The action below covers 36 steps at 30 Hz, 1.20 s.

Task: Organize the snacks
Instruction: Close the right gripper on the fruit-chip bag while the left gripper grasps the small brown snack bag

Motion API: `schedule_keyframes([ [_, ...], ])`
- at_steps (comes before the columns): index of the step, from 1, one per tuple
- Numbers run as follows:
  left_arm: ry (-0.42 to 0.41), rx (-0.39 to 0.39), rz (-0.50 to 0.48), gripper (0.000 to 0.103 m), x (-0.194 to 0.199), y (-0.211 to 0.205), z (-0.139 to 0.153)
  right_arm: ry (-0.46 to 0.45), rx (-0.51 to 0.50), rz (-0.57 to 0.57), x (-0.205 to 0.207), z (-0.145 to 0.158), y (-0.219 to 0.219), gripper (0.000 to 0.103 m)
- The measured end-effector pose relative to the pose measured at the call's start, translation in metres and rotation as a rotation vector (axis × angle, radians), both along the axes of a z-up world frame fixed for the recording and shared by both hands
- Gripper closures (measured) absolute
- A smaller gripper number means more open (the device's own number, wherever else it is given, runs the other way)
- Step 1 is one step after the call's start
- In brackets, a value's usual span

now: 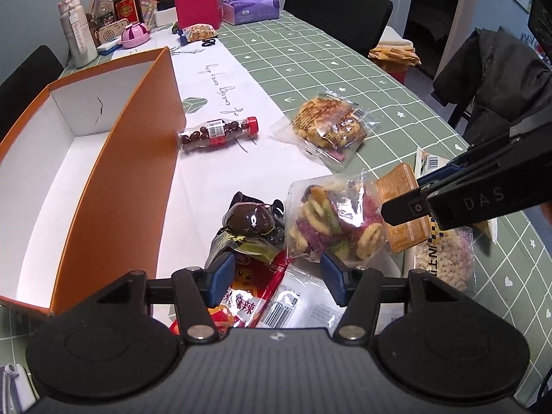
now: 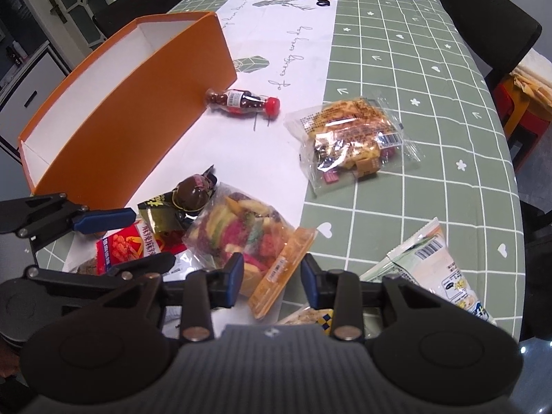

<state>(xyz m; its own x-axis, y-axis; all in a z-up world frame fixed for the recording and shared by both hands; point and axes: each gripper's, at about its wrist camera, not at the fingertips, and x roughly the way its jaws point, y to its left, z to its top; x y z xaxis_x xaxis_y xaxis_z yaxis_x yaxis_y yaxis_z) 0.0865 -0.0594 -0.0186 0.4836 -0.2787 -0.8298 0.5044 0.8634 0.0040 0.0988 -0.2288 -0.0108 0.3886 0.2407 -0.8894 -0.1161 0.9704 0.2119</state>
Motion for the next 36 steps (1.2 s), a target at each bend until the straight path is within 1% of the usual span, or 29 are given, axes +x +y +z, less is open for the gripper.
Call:
schedule_keyframes([
  [1,0.001,-0.001,0.0,0.035,0.0,0.0,-0.001,0.007,0.003,-0.002,0.0,-0.001,0.0,0.083],
  [2,0.002,-0.001,-0.002,0.035,0.0,-0.001,-0.001,0.012,0.008,-0.005,0.001,-0.002,-0.001,0.085],
  [6,-0.004,0.004,-0.015,0.035,-0.001,-0.004,-0.002,0.019,0.017,-0.01,0.001,-0.003,-0.004,0.088],
  [9,-0.009,0.004,-0.022,0.035,-0.001,-0.006,-0.004,0.021,0.017,-0.012,0.001,-0.003,-0.006,0.094],
  [16,-0.005,0.017,-0.018,0.035,0.001,-0.004,-0.007,0.015,0.015,0.005,-0.002,-0.002,-0.006,0.096],
  [19,-0.005,0.039,-0.03,0.035,-0.002,0.0,-0.005,0.006,0.015,0.013,-0.004,-0.001,-0.006,0.097],
  [23,-0.01,0.099,-0.08,0.035,-0.016,0.023,-0.001,-0.001,0.014,0.026,-0.008,0.002,-0.008,0.097],
  [27,-0.033,0.168,-0.084,0.035,-0.03,0.052,0.0,-0.002,0.012,0.035,-0.012,0.004,-0.011,0.099],
  [30,-0.042,0.186,-0.076,0.031,-0.04,0.076,0.003,-0.01,0.019,0.04,-0.015,0.008,-0.013,0.099],
  [31,-0.048,0.194,-0.079,0.028,-0.044,0.083,0.003,-0.013,0.018,0.045,-0.016,0.009,-0.012,0.099],
  [34,-0.055,0.218,-0.094,0.022,-0.054,0.097,0.0,-0.017,0.011,0.055,-0.02,0.011,-0.01,0.099],
  [36,-0.045,0.226,-0.102,0.022,-0.057,0.101,-0.004,-0.017,0.005,0.055,-0.022,0.011,-0.008,0.099],
])
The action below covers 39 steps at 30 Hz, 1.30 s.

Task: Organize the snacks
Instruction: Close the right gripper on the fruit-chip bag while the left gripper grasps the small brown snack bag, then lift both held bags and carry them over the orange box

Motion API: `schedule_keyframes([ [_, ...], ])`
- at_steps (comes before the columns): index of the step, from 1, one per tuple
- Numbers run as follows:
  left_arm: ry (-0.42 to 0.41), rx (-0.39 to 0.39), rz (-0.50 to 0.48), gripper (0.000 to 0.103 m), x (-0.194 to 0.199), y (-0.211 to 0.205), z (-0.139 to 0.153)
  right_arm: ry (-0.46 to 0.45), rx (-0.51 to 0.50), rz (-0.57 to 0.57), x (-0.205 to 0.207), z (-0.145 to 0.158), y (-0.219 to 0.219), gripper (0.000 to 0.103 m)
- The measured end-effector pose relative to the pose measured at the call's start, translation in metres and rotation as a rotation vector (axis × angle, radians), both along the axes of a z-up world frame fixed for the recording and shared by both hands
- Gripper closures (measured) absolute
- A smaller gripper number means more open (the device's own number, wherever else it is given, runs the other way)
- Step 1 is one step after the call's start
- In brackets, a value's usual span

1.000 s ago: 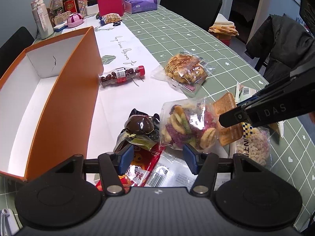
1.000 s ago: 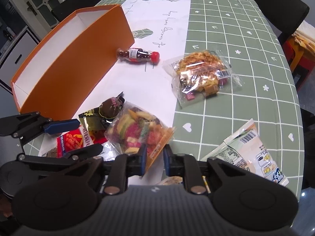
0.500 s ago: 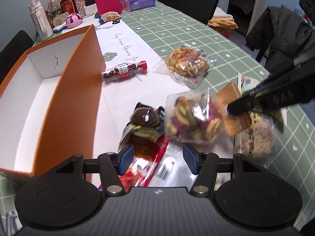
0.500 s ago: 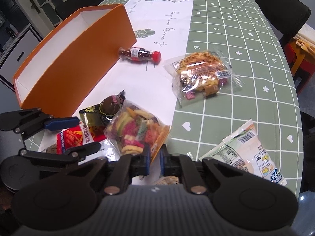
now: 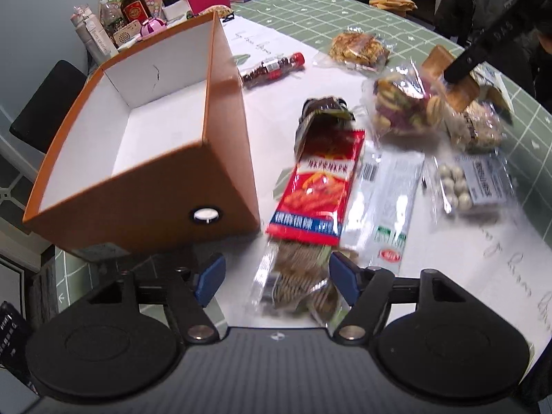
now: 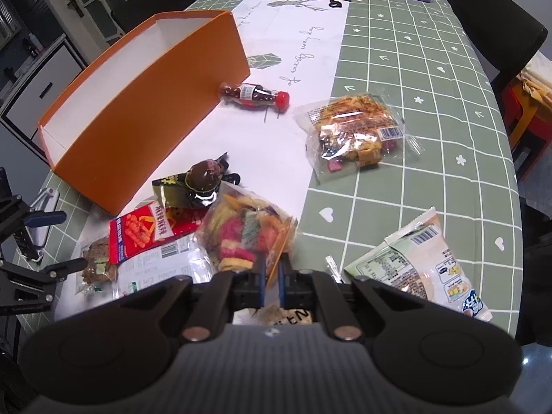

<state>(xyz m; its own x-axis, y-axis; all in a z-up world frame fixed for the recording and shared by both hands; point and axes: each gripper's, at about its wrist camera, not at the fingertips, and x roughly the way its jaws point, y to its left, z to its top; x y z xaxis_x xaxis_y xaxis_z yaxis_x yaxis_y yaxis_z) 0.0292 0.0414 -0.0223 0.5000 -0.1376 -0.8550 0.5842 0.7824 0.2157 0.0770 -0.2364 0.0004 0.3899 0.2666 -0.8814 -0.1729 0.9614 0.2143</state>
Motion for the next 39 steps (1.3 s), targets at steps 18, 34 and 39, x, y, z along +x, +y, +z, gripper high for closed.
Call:
schedule_keyframes([
  [18,-0.128,0.331,-0.25,0.03,-0.03,-0.037,-0.04,0.016,0.01,-0.009,-0.002,-0.007,0.005,0.099],
  [34,-0.134,0.188,-0.187,0.079,-0.021,-0.019,0.007,-0.06,0.011,0.04,-0.01,0.021,0.017,0.103],
  [39,-0.144,0.112,-0.147,0.079,-0.019,-0.008,0.025,-0.093,-0.002,0.069,-0.015,0.037,0.026,0.103],
])
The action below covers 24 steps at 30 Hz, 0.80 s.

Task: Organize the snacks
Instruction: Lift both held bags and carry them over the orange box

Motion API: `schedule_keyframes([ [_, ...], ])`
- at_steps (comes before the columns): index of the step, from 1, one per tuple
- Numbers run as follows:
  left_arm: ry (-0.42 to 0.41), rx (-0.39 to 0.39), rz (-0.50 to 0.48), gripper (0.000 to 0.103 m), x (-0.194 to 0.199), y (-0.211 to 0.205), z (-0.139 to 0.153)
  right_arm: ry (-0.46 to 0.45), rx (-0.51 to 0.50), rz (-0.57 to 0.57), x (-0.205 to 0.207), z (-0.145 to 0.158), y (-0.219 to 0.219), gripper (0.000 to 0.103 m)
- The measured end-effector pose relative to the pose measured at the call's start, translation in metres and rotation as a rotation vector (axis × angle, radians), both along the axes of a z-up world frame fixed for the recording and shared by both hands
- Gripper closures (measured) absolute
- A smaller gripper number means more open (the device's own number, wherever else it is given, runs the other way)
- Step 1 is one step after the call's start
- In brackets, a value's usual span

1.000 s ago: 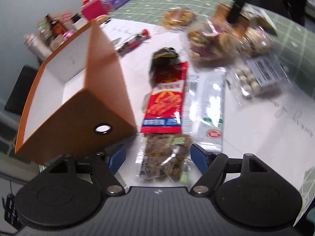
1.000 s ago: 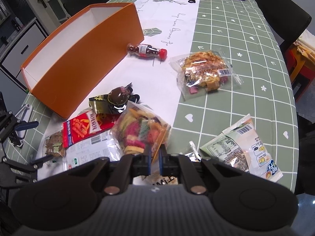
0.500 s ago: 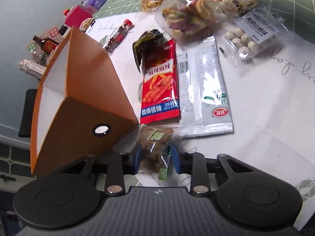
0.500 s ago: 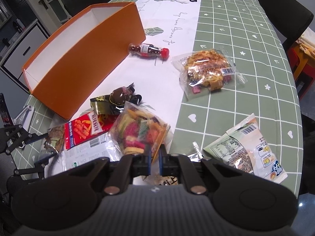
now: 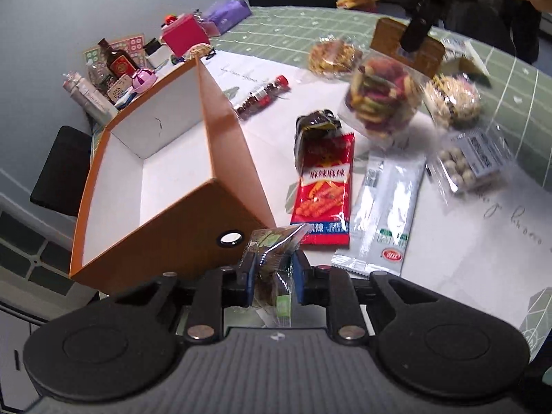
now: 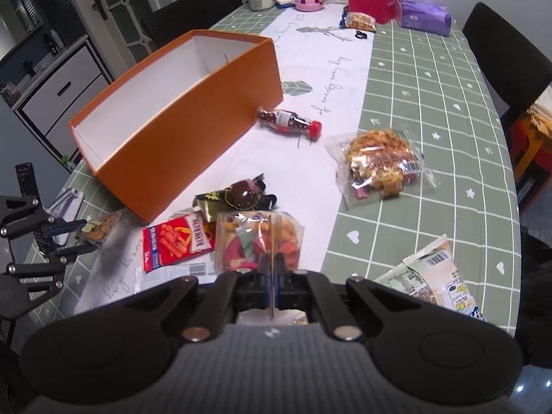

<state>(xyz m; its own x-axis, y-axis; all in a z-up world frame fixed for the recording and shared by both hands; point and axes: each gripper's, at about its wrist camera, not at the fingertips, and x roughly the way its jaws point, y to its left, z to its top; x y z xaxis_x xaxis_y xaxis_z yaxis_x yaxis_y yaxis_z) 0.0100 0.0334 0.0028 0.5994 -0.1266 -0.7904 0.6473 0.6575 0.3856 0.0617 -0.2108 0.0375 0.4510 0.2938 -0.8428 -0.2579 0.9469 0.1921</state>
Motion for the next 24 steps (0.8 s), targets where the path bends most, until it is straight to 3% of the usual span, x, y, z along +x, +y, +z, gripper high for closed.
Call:
schedule_keyframes([
  [12,-0.028,-0.148,0.011,0.079,0.002,0.015,0.038,-0.072,-0.067,0.016,-0.008,0.041,0.017,0.103],
  [18,-0.049,-0.249,0.042,0.079,0.021,0.03,0.075,-0.163,-0.064,0.043,-0.005,0.094,0.037,0.103],
  [24,-0.084,-0.225,0.066,0.079,0.056,0.033,0.098,-0.257,-0.04,0.078,0.014,0.146,0.066,0.103],
])
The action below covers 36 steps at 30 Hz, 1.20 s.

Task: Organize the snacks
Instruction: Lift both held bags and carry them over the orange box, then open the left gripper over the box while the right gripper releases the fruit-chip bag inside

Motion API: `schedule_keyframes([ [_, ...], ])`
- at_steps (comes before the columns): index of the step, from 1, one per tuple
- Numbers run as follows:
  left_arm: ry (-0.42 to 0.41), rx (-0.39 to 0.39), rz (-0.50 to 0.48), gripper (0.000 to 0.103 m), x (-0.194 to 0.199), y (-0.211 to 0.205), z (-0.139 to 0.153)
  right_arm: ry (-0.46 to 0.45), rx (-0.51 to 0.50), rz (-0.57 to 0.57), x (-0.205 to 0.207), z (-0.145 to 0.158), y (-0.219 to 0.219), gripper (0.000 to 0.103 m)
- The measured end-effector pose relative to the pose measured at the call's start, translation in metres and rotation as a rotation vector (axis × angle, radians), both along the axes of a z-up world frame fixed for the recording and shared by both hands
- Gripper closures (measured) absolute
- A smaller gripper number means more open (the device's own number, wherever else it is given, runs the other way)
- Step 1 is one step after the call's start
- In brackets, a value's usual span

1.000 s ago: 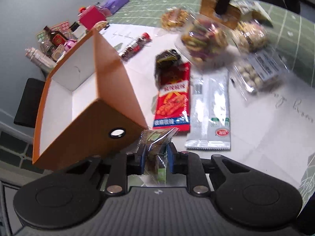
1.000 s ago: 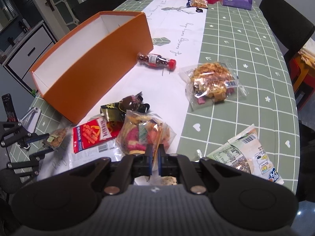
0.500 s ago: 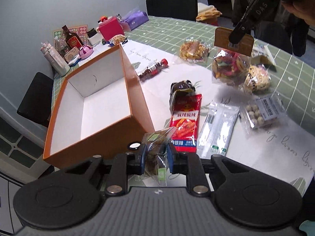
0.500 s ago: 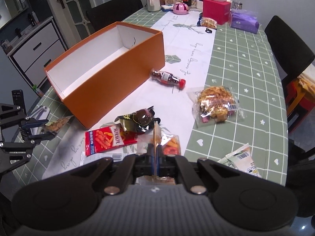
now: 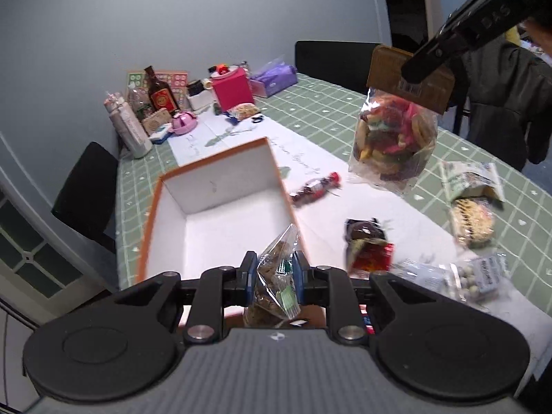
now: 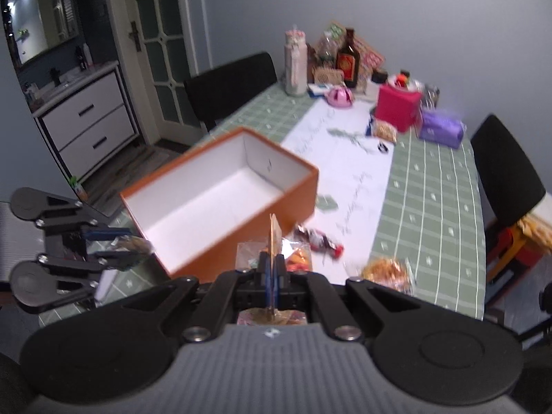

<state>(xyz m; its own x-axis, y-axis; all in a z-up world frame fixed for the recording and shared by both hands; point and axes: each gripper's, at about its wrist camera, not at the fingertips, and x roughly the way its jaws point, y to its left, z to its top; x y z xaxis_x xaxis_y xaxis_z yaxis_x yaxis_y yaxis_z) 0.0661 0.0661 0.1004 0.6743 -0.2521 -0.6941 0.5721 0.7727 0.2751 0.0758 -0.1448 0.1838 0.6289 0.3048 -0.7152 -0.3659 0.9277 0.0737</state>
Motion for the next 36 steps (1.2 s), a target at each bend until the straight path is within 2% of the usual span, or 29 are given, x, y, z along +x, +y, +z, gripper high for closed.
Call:
schedule_keyframes([
  [7,0.035,-0.032,0.034,0.08,0.036,0.015,0.01,-0.03,0.002,0.062,0.033,0.019,0.047,0.103],
  [12,0.016,-0.032,0.063,0.08,0.053,0.025,0.025,-0.031,0.015,0.097,0.056,0.023,0.074,0.103],
  [15,0.03,-0.021,0.095,0.08,0.069,0.032,0.023,-0.009,0.029,0.113,0.075,0.018,0.087,0.103],
  [24,0.121,-0.044,0.188,0.08,0.111,0.047,-0.017,0.101,0.039,0.166,0.118,-0.025,0.121,0.103],
  [36,0.209,-0.008,0.232,0.08,0.133,0.04,-0.052,0.252,0.001,0.27,0.141,-0.098,0.145,0.103],
])
